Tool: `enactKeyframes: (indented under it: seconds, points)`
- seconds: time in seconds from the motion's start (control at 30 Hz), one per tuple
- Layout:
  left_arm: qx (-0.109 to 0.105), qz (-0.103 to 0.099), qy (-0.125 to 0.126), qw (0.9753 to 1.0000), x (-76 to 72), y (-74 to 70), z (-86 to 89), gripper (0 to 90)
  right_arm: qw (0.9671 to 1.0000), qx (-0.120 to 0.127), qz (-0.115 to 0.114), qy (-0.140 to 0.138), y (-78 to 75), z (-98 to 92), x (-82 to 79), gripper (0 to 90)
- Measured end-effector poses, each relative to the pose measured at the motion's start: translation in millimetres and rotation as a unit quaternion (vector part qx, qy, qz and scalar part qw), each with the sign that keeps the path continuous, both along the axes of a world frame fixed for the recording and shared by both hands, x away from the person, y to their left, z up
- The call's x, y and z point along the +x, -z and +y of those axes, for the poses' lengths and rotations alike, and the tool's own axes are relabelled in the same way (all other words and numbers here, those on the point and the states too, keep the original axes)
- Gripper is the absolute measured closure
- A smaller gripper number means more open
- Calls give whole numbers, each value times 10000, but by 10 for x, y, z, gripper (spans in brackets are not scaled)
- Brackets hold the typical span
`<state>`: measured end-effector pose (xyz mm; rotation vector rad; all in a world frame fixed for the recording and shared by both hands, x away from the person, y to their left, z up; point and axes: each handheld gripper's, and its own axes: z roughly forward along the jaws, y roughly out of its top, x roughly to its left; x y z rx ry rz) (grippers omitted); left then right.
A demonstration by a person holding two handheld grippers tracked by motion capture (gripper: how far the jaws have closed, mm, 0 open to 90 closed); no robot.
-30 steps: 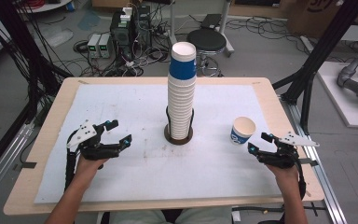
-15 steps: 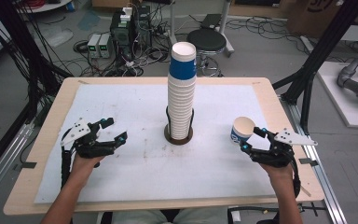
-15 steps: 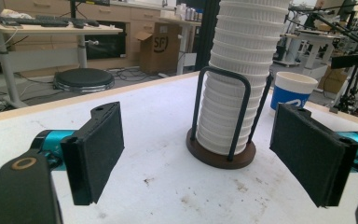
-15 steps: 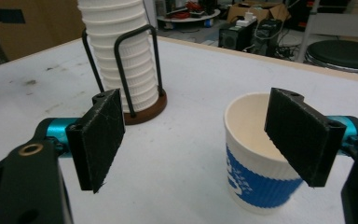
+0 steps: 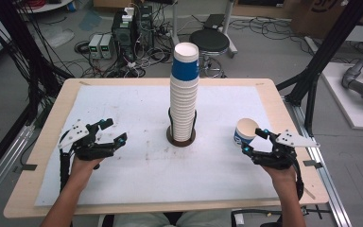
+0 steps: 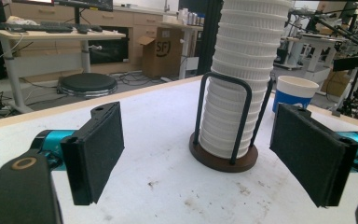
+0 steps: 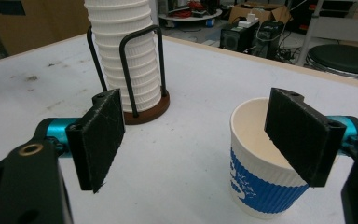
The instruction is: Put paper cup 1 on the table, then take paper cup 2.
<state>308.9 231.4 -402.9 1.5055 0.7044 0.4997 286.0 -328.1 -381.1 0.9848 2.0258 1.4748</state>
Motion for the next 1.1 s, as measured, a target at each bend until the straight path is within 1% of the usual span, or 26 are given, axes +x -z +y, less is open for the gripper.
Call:
enactKeyframes:
  seconds: [0.07, 0.13, 0.23, 0.37, 0.5, 0.6, 0.7, 0.73, 0.77, 0.87, 0.9, 0.93, 1.03, 1.1]
  points:
    - [-26, -6, 15, 10000, 2, 0, 0, 173, 10000, -29, 0, 4, 13, -4, 10, 207]
    - [-14, -11, 24, 10000, -2, -6, 0, 172, 10000, -12, 61, 19, 33, -9, 15, 207]
    - [-21, -18, 26, 10000, -8, -22, -4, 172, 10000, -9, 58, 11, 38, -10, 14, 207]
    - [-43, 28, 42, 10000, -10, -27, -14, 172, 10000, -18, 40, 9, 35, -11, 15, 207]
    - [-63, 66, 85, 9999, -5, -49, -23, 172, 10000, -32, 68, 3, 47, -10, 25, 207]
    - [-139, 33, 166, 9998, 11, -110, -48, 172, 10000, -53, 74, -13, 41, -10, 17, 207]
    - [-229, 8, 211, 9995, 42, -200, -79, 171, 10000, -47, 57, -2, 39, -24, -1, 207]
    - [-261, -30, 255, 9993, 65, -264, -98, 171, 10000, -34, 54, -1, 38, -26, -3, 207]
    - [-239, -48, 300, 9993, 80, -310, -109, 171, 10000, -34, 52, 7, 37, -36, -7, 207]
    - [-223, -122, 453, 9986, 169, -539, -195, 164, 10000, -26, 52, 15, 33, -47, -14, 207]
    - [-185, -117, 510, 9985, 193, -596, -214, 164, 10000, -30, 45, 6, 32, -49, -15, 207]
    - [-124, -170, 565, 9982, 231, -692, -250, 164, 10000, -32, 48, 1, 33, -49, -17, 207]
    - [-87, -244, 768, 9967, 304, -923, -351, 164, 10000, -43, 50, 2, 38, -52, -15, 207]
    - [-39, -319, 920, 9952, 350, -1076, -433, 164, 10000, -39, 61, -7, 40, -52, -15, 207]
